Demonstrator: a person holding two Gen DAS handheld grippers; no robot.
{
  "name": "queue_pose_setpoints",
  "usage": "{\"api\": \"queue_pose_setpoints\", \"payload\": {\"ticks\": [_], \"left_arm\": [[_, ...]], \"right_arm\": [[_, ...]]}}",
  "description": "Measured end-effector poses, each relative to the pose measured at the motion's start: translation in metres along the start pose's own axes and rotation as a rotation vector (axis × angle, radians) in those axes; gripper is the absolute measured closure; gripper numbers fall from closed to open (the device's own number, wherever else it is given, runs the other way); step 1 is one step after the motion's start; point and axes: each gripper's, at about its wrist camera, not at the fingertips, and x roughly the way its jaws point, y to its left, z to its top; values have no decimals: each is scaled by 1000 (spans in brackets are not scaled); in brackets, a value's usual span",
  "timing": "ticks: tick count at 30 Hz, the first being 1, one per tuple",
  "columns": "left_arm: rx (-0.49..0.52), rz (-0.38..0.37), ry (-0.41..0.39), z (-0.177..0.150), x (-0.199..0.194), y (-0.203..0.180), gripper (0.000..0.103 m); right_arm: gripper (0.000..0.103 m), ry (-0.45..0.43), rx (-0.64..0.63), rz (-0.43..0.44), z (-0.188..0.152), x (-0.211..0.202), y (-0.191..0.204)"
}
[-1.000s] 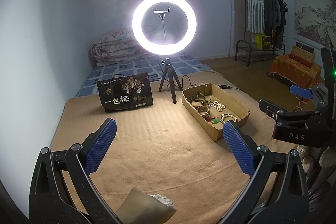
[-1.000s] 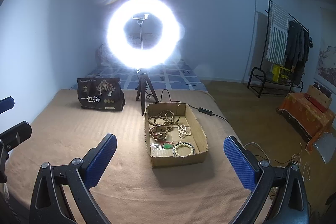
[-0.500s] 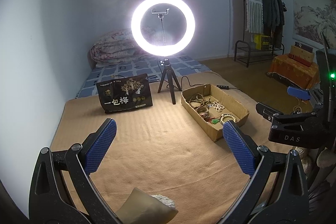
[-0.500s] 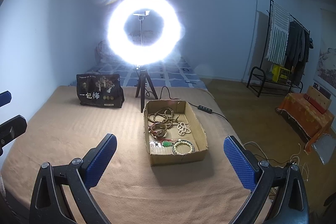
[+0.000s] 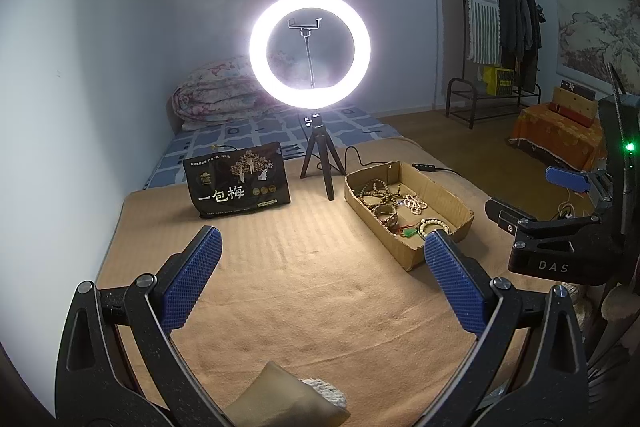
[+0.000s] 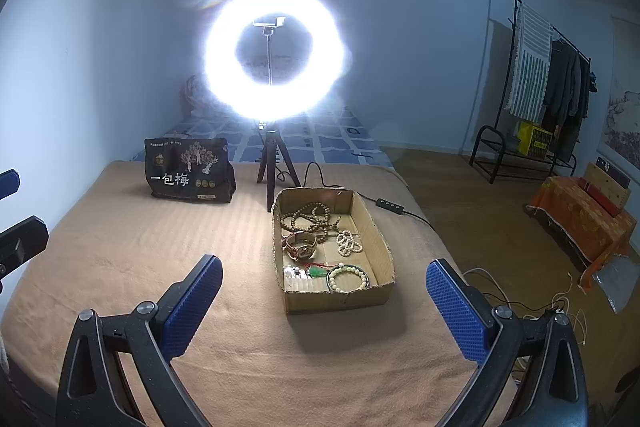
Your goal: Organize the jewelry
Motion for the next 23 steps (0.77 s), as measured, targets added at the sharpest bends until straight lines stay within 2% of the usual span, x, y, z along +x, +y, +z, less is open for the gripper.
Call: {"api": "queue_pose_setpoints", "payload": {"ticks": [16, 23], "left_arm": [[0, -1, 0, 0, 0, -1, 0], [18, 10, -24, 1, -2, -1, 0]], "right_arm": [[0, 3, -4, 1, 0, 0, 1], [0, 6, -14, 2, -2, -1, 3]]}}
